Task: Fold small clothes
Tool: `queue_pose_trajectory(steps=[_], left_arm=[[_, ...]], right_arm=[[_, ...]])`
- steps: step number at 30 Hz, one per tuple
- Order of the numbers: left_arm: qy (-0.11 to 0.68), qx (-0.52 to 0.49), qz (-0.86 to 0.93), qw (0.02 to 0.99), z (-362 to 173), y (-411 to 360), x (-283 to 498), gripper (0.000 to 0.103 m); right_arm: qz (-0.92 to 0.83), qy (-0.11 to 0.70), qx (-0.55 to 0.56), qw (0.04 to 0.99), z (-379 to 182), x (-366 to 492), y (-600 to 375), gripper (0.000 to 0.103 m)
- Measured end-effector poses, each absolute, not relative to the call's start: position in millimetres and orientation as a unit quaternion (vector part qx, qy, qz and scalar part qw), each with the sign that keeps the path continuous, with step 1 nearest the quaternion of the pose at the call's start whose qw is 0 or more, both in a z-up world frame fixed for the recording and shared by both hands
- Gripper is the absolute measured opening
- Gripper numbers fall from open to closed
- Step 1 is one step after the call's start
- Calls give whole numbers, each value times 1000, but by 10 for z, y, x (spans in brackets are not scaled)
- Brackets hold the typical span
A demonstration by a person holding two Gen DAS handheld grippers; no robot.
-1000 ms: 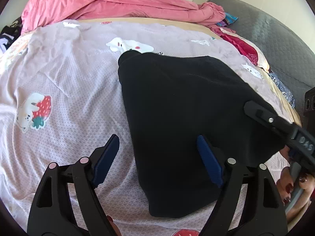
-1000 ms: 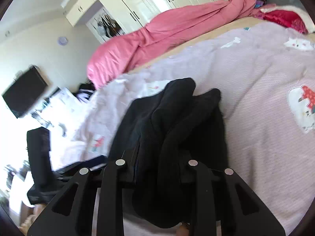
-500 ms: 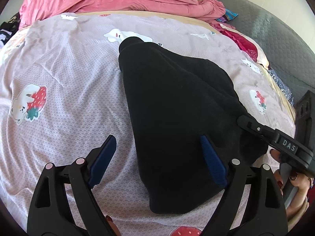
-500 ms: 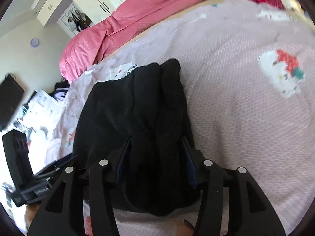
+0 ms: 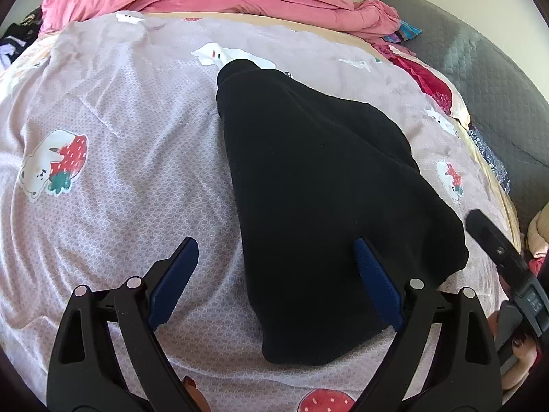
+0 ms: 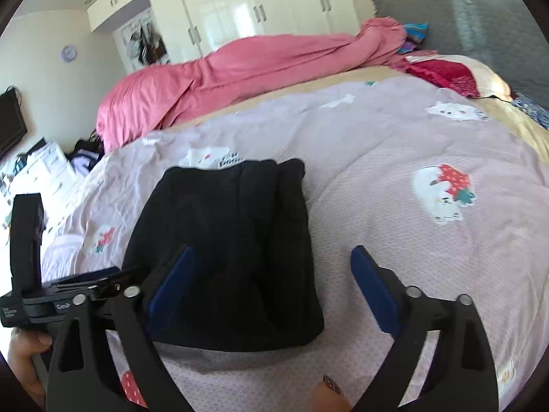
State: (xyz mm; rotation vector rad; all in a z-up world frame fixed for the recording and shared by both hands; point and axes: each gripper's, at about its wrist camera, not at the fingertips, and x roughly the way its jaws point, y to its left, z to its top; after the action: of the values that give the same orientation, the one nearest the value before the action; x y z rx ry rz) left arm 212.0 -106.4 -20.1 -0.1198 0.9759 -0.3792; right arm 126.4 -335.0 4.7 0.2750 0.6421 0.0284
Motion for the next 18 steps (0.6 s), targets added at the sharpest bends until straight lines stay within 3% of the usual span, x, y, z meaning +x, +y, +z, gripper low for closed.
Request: queue_pose_trajectory(steps=[3,6,18], left_arm=[[454,-58,-184,870,-129,-1053,2044,86],[448,-58,-188,872,-59,-1028,1958,94],[375,-15,-178,910,229,-868,1378,94]], right_arm=[[15,289,143,946,152,1135,-3382,97],[16,265,133,955,240,1025,-3366,99],[10,192,83,978,358,332,-3121,99]])
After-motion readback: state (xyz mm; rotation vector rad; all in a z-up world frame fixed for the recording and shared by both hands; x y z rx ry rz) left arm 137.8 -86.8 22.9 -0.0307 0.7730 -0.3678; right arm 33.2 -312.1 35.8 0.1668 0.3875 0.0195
